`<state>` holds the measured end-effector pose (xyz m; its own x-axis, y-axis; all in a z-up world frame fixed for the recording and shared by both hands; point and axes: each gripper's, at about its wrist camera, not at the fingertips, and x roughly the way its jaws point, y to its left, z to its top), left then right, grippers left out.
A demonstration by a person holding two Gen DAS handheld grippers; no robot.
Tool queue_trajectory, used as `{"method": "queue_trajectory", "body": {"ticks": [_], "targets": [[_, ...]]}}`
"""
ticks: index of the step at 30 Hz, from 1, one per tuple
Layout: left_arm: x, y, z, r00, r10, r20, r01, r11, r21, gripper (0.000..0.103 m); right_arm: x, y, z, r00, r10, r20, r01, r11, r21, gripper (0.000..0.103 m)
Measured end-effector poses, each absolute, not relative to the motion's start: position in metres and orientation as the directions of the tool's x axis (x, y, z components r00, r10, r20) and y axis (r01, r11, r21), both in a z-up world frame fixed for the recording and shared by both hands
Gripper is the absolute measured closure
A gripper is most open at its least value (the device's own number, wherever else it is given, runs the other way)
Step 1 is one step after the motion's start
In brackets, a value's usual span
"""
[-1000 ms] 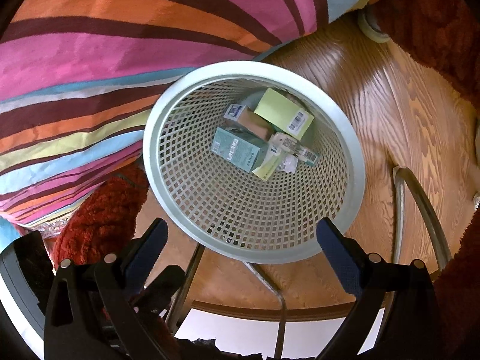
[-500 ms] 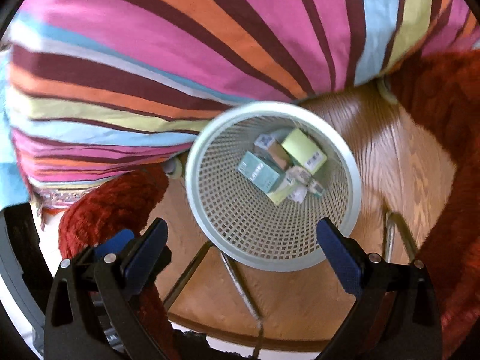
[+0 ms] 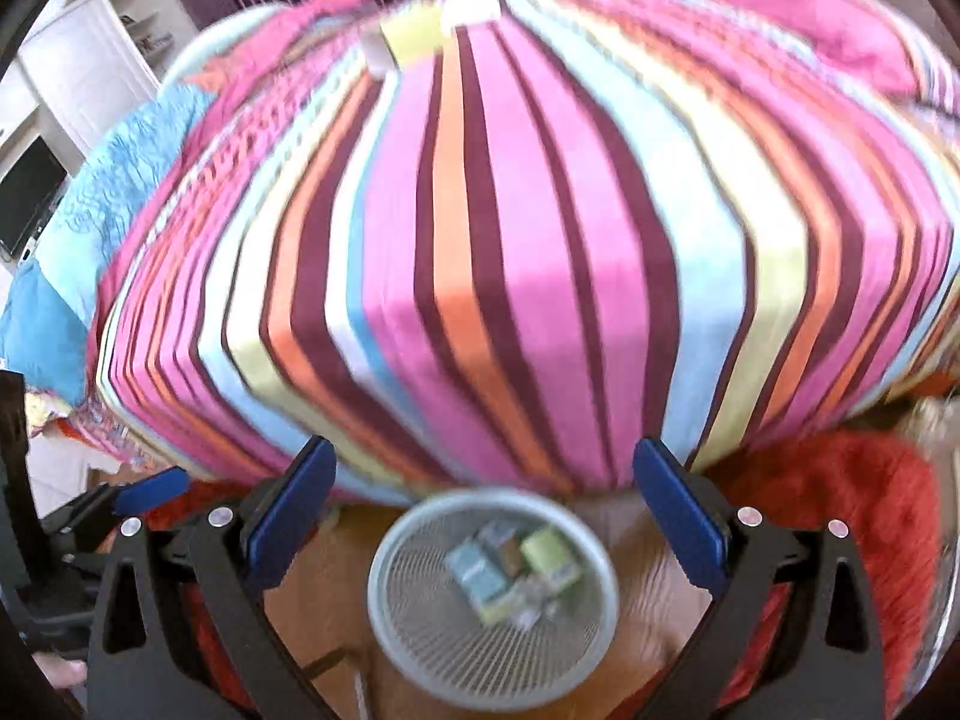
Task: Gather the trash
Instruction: 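Move both tools from the wastebasket toward the yellow-green box and white packet on the bed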
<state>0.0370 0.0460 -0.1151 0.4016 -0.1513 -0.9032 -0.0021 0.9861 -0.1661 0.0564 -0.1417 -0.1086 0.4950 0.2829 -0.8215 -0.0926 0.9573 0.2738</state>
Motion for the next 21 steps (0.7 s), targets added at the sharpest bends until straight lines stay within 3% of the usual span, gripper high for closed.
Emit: {"method": "queue_trajectory", "body": {"ticks": [9, 21], "targets": [[0.076, 0.052, -0.075, 0.531, -0.119, -0.839, 0.032, 0.992, -0.12, 0.019, 0.093, -0.155, -0.087, 0.582, 0.27, -0.767, -0.108, 0.961, 0.256, 0.008], [0.15, 0.049, -0.052, 0.585, -0.151, -0.797, 0.045, 0.987, -0.154, 0.019, 0.153, -0.172, -0.068, 0.608, 0.271, -0.746, -0.09, 0.958, 0.274, 0.008]]}}
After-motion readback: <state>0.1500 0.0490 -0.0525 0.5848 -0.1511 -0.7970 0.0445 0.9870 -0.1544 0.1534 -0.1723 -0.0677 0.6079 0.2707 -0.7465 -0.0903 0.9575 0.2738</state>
